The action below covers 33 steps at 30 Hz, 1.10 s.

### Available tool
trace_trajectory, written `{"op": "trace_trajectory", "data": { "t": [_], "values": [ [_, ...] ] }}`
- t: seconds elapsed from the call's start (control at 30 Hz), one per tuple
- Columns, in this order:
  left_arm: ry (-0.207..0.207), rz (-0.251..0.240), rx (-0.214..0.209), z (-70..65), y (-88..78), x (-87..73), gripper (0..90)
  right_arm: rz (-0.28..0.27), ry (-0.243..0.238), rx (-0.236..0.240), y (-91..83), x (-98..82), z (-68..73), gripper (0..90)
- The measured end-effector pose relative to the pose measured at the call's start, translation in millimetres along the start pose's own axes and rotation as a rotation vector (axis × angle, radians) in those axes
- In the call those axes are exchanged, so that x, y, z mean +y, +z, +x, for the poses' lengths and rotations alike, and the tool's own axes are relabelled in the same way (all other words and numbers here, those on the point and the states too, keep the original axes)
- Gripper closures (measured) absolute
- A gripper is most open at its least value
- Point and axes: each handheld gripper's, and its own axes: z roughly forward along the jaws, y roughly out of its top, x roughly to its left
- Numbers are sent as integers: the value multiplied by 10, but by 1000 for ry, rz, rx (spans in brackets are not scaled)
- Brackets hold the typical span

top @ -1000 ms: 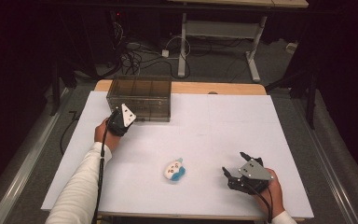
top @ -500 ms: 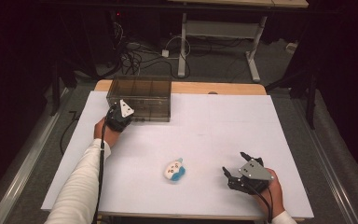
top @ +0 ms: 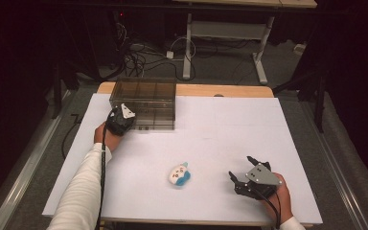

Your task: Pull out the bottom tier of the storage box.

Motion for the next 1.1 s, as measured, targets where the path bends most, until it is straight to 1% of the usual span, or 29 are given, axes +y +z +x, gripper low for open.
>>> {"op": "trace_trajectory", "data": {
  "t": [0.03,0.17,0.23,0.47,0.57,0.63,0.7,0.8,0.83,0.87,0.9,0.93,0.97,1.1],
  "values": [
    [-8,-3,-7,5,-3,-6,822,1,-2,1,0,0,1,206],
    [-10,0,-21,11,-16,-27,822,1,-3,2,-1,0,3,207],
    [-20,-1,-30,19,-25,-39,822,1,-2,0,-3,-1,3,206],
    [-25,-7,-17,31,-65,-103,824,2,-5,-1,-5,-1,4,206],
    [-30,-10,-22,37,-74,-119,825,3,-5,-2,-5,-1,3,206],
    [-24,-5,-17,31,-81,-119,825,1,-9,-4,-5,0,4,206],
    [-1,6,-8,20,-89,-112,825,2,-9,-4,-7,0,4,206],
    [17,17,-7,21,-99,-109,825,1,-10,-5,-10,0,1,206],
    [39,18,-2,29,-104,-106,825,0,-10,-6,-12,0,-1,206],
    [30,30,-4,23,-112,-112,825,-1,-6,-7,-16,1,-3,206],
    [46,27,0,38,-118,-116,824,-3,-5,-8,-18,2,-3,206],
    [34,34,3,38,-127,-130,824,-4,-7,-8,-20,4,-2,206],
    [36,37,7,47,-131,-139,824,-3,-8,-7,-19,4,-1,206],
    [14,32,14,100,-148,-189,824,-1,-14,-6,-18,8,7,206]
  ]
}}
